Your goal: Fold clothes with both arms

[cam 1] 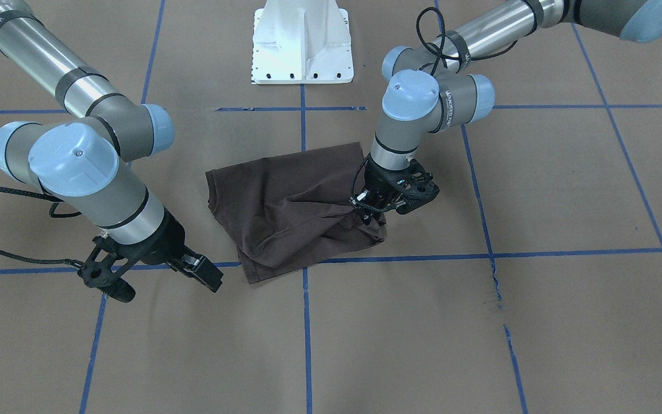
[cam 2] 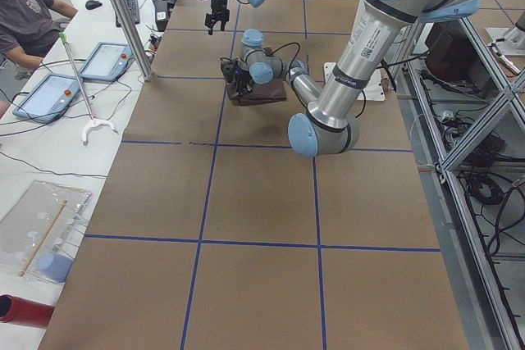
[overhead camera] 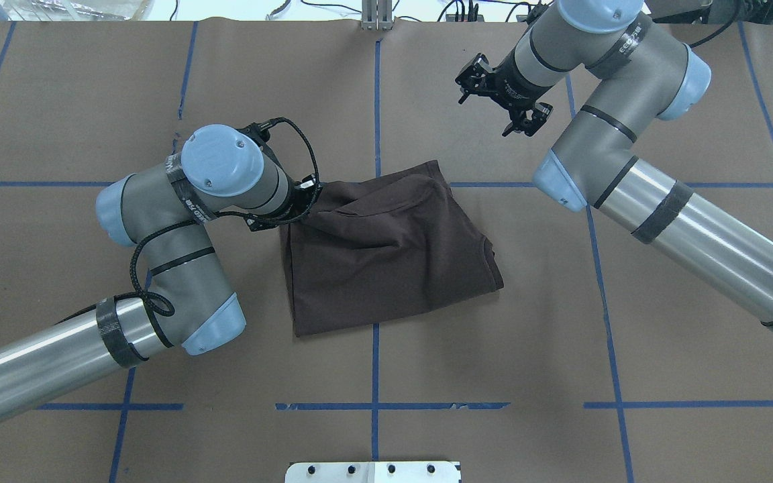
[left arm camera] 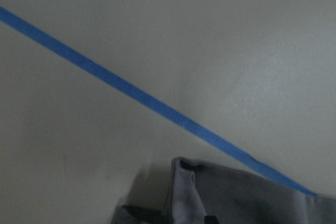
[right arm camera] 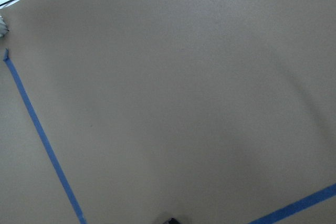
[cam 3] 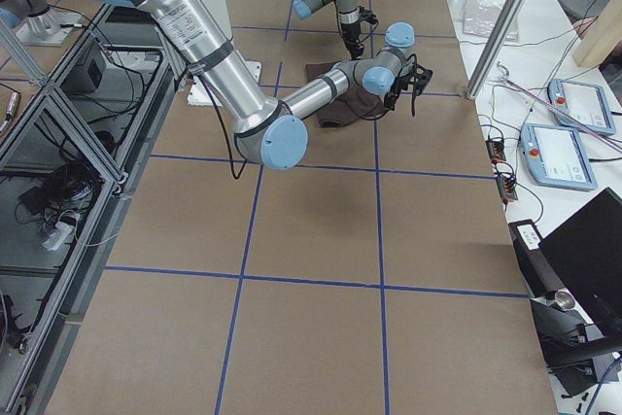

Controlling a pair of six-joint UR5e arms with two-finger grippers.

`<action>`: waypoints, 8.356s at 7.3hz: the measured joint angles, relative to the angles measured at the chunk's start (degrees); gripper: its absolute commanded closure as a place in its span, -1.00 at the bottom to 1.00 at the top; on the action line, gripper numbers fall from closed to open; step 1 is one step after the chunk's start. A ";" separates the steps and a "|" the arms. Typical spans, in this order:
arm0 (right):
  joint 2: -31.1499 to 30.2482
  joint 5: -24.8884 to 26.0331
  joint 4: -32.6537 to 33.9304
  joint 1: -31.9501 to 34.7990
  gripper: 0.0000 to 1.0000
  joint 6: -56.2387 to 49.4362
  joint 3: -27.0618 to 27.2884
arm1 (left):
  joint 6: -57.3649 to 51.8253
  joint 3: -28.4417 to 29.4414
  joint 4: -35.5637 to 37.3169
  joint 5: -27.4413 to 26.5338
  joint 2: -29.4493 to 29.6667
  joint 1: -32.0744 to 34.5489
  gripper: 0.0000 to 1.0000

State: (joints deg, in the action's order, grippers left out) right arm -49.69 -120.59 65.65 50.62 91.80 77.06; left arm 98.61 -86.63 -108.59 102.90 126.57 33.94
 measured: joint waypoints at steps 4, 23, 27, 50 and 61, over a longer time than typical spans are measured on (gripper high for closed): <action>-0.05 0.00 0.02 0.01 -1.00 0.13 0.19 | -0.81 -2.47 2.57 0.72 -0.56 0.04 1.00; -1.26 0.20 -0.07 -0.49 -1.00 1.42 1.88 | -12.33 -1.24 0.44 0.03 -0.38 1.11 1.00; -2.27 0.58 -0.08 -1.74 -1.00 2.65 2.69 | -18.60 6.44 -5.80 -0.36 -0.79 4.43 1.00; 9.15 16.38 -17.37 -13.44 -0.31 -22.85 -15.79 | -24.81 -9.84 -3.30 11.98 -8.45 14.74 0.14; 7.18 15.31 -17.47 -14.01 1.00 -24.80 -13.71 | -24.78 -10.75 -1.06 12.05 -8.30 14.75 0.14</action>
State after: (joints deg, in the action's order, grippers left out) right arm -42.51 -105.28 48.18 36.60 67.00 63.35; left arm 73.83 -97.38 -109.64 114.95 118.27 48.69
